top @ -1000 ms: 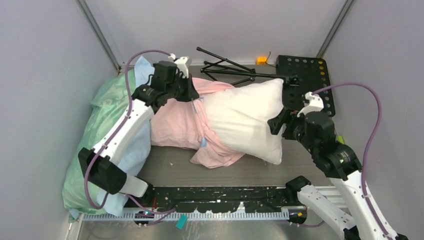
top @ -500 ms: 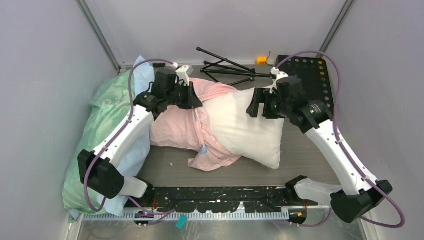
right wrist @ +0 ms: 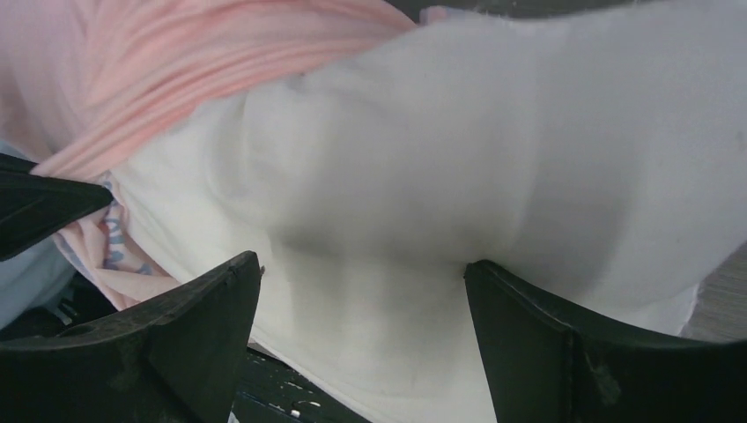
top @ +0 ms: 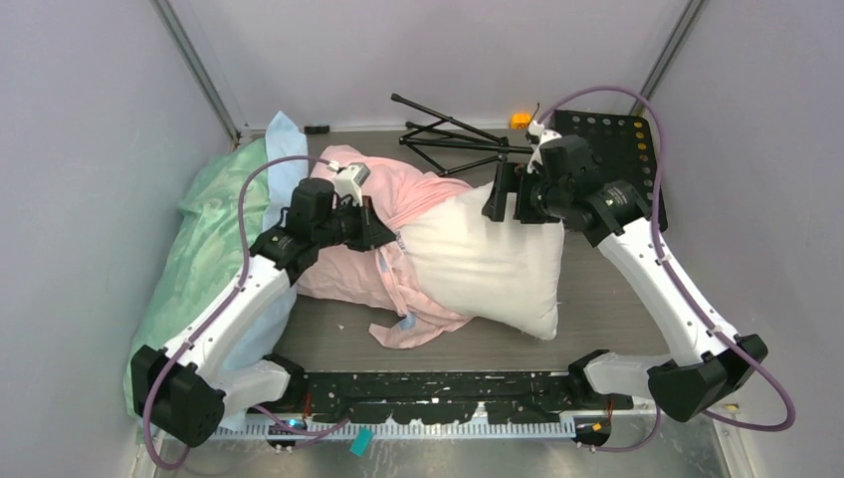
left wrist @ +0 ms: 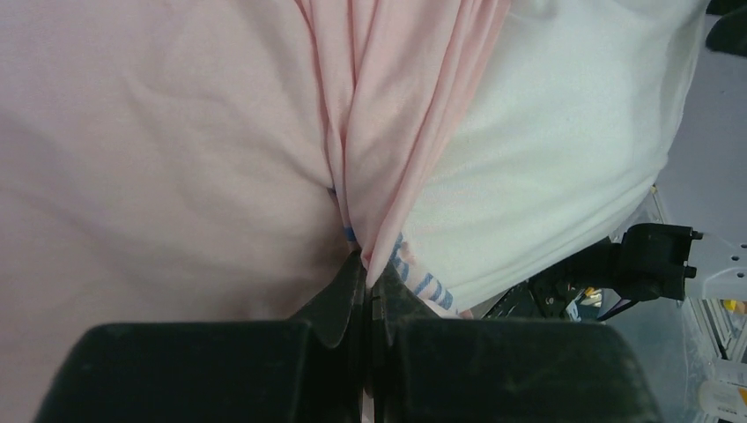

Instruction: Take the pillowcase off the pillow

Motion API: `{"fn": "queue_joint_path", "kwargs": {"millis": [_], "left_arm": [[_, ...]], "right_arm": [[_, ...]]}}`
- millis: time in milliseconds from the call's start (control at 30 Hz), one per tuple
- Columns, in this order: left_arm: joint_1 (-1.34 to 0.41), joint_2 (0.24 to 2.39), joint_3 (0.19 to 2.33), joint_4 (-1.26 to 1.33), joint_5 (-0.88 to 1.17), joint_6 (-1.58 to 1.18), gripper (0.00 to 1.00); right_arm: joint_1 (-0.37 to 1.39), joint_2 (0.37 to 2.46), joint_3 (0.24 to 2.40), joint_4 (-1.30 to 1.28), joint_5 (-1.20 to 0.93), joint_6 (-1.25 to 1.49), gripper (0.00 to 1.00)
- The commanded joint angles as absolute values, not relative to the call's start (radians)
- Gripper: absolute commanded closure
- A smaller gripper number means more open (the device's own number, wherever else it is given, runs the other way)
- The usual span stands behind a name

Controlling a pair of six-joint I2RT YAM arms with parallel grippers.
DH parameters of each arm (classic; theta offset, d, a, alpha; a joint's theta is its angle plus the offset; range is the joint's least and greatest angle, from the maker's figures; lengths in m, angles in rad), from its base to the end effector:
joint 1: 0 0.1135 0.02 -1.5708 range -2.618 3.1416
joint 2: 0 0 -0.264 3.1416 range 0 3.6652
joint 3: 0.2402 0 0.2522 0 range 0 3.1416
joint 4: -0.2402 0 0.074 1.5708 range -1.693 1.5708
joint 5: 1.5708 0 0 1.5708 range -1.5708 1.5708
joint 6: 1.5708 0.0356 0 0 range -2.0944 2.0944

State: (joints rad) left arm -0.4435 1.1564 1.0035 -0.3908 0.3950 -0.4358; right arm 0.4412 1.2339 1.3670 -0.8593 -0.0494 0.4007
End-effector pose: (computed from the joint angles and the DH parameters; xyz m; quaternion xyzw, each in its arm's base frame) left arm 0.2257 -0.1224 0.3219 0.0997 0.8537 -0.3597 0.3632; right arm 0.2248 0.1081 0.3819 -0.0286 0.9115 0.1880 0.3648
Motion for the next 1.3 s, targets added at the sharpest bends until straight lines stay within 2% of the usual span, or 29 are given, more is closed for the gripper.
{"fn": "queue_joint_path", "kwargs": {"millis": [0, 133, 267, 467, 500, 533, 667, 700, 833, 900, 1100, 1133, 1200, 1267], "left_arm": [[-0.444, 1.061, 0.912, -0.373, 0.429, -0.463, 1.0], [-0.445, 1.024, 0.889, -0.414, 0.439, -0.447, 1.0], [-0.445, 0.983, 0.866, -0.442, 0.441, -0.447, 1.0], [-0.445, 0.91, 0.818, -0.447, 0.429, -0.471, 1.0], [-0.445, 0.905, 0.812, -0.448, 0.431, -0.474, 1.0], [-0.446, 0.9, 0.808, -0.45, 0.43, -0.477, 1.0], [-0.445, 0.89, 0.819, -0.473, 0.413, -0.479, 1.0], [-0.446, 0.892, 0.829, -0.476, 0.4, -0.479, 1.0], [-0.444, 0.951, 0.923, -0.479, 0.342, -0.469, 1.0], [-0.444, 1.021, 1.012, -0.477, 0.329, -0.453, 1.0], [-0.445, 1.256, 1.435, -0.595, 0.255, -0.397, 1.0], [-0.445, 1.266, 1.473, -0.606, 0.25, -0.393, 1.0], [-0.447, 1.237, 1.453, -0.572, 0.222, -0.394, 1.0], [-0.46, 1.146, 1.326, -0.496, 0.173, -0.399, 1.0]], "right_arm": [[0.439, 1.268, 1.524, -0.912, -0.1, 0.287, 0.09], [0.439, 1.307, 1.547, -0.933, -0.106, 0.26, 0.09], [0.44, 1.377, 1.54, -0.96, -0.211, 0.259, 0.09], [0.488, 1.434, 1.452, -0.987, -0.254, 0.239, 0.11], [0.494, 1.439, 1.438, -0.986, -0.266, 0.238, 0.16], [0.498, 1.443, 1.428, -0.986, -0.279, 0.236, 0.27], [0.501, 1.447, 1.425, -0.968, -0.242, 0.246, 0.92], [0.501, 1.434, 1.431, -0.954, -0.174, 0.255, 0.99], [0.497, 1.405, 1.496, -0.866, 0.038, 0.272, 1.0], [0.486, 1.432, 1.593, -0.846, 0.077, 0.264, 1.0], [0.46, 1.624, 2.18, -0.992, 0.083, 0.267, 1.0], [0.461, 1.632, 2.224, -1.005, 0.064, 0.268, 1.0], [0.46, 1.602, 2.205, -0.987, 0.023, 0.275, 1.0], [0.461, 1.521, 2.039, -0.948, -0.035, 0.287, 1.0]]}}
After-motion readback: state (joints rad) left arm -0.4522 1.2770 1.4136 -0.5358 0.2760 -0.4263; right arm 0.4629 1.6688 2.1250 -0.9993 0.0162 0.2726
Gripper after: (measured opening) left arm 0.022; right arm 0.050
